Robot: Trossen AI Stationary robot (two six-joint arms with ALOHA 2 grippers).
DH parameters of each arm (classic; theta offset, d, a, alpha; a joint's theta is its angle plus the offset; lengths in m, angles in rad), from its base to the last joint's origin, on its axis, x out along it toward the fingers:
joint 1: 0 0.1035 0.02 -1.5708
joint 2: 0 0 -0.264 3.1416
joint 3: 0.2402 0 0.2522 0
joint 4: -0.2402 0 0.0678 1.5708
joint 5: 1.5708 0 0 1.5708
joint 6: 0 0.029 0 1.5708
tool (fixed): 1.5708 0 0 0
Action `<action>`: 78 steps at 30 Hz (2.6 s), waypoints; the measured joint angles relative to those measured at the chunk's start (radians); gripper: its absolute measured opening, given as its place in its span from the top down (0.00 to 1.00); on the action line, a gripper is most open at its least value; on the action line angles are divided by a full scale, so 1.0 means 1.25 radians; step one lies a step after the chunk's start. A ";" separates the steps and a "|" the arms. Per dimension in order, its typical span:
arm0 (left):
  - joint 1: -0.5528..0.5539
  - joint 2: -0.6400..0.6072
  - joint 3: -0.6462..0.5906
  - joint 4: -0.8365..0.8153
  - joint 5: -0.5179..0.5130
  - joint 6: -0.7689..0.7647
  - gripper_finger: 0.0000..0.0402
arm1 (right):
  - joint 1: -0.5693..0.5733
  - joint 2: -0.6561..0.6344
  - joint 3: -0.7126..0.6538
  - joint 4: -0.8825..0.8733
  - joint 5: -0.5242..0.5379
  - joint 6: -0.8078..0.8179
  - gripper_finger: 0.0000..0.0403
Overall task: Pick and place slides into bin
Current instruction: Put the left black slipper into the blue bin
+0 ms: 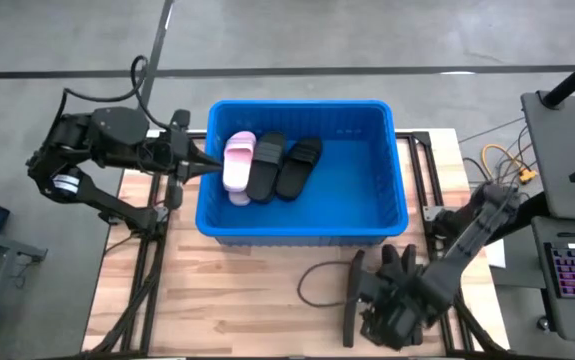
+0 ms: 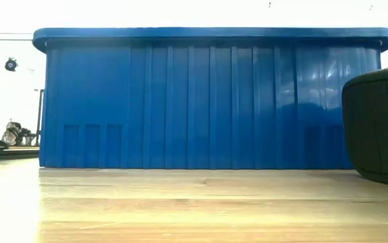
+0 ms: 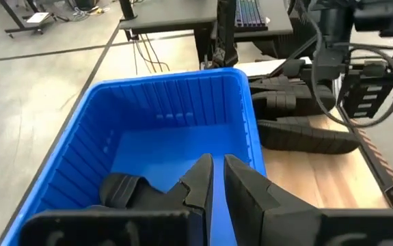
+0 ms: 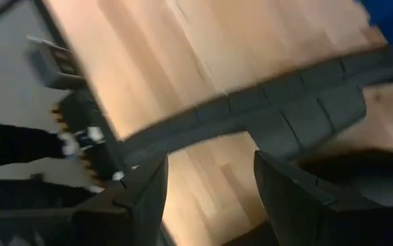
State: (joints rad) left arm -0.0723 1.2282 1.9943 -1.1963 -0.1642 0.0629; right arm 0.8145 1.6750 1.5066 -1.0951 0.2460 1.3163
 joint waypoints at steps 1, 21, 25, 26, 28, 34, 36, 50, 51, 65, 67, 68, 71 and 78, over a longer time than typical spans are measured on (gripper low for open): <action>0.000 0.000 -0.005 0.000 0.000 0.000 0.95 | 0.007 0.019 0.000 -0.009 0.004 0.018 0.49; 0.000 -0.002 -0.014 0.001 0.004 -0.002 0.95 | 0.048 0.269 0.058 -0.232 0.077 0.060 0.49; 0.000 -0.001 -0.014 0.001 0.004 -0.002 0.95 | 0.046 0.290 0.057 -0.275 0.098 0.092 0.49; 0.000 0.000 -0.014 0.001 0.004 -0.002 0.95 | 0.046 0.294 0.057 -0.278 0.112 0.101 0.49; 0.000 0.003 -0.014 0.001 0.004 -0.002 0.95 | 0.046 0.297 0.056 -0.279 0.149 0.113 0.49; 0.000 0.007 -0.014 0.001 0.004 -0.002 0.95 | 0.036 0.296 0.056 -0.273 0.203 0.108 0.50; 0.000 0.009 -0.014 0.002 0.003 -0.002 0.95 | 0.035 0.294 0.056 -0.272 0.203 0.099 0.53; 0.000 0.012 -0.014 0.002 0.002 -0.002 0.95 | 0.014 0.294 0.095 -0.216 0.207 0.099 0.96; 0.000 0.012 -0.014 0.001 0.002 -0.002 0.95 | 0.012 0.294 0.109 -0.215 0.206 0.097 0.96; 0.000 0.010 -0.013 0.008 0.002 -0.003 0.95 | -0.067 0.262 0.526 -0.256 0.472 -0.152 0.97; 0.000 0.010 -0.013 0.008 0.002 -0.003 0.95 | -0.087 0.261 0.585 -0.258 0.496 -0.207 0.97; 0.000 0.009 -0.013 0.008 0.002 -0.003 0.95 | -0.097 0.261 0.614 -0.258 0.503 -0.241 0.97; 0.000 0.005 -0.013 0.004 0.002 -0.003 0.95 | -0.121 0.260 0.681 -0.255 0.522 -0.351 0.97; 0.000 -0.013 -0.014 0.009 0.159 -0.004 0.95 | -0.147 0.211 0.665 -0.247 0.505 -0.630 0.97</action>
State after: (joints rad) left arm -0.0726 1.2121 1.9763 -1.1855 0.0343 0.0578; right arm 0.6304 1.9392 2.3373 -1.4038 0.8778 0.5290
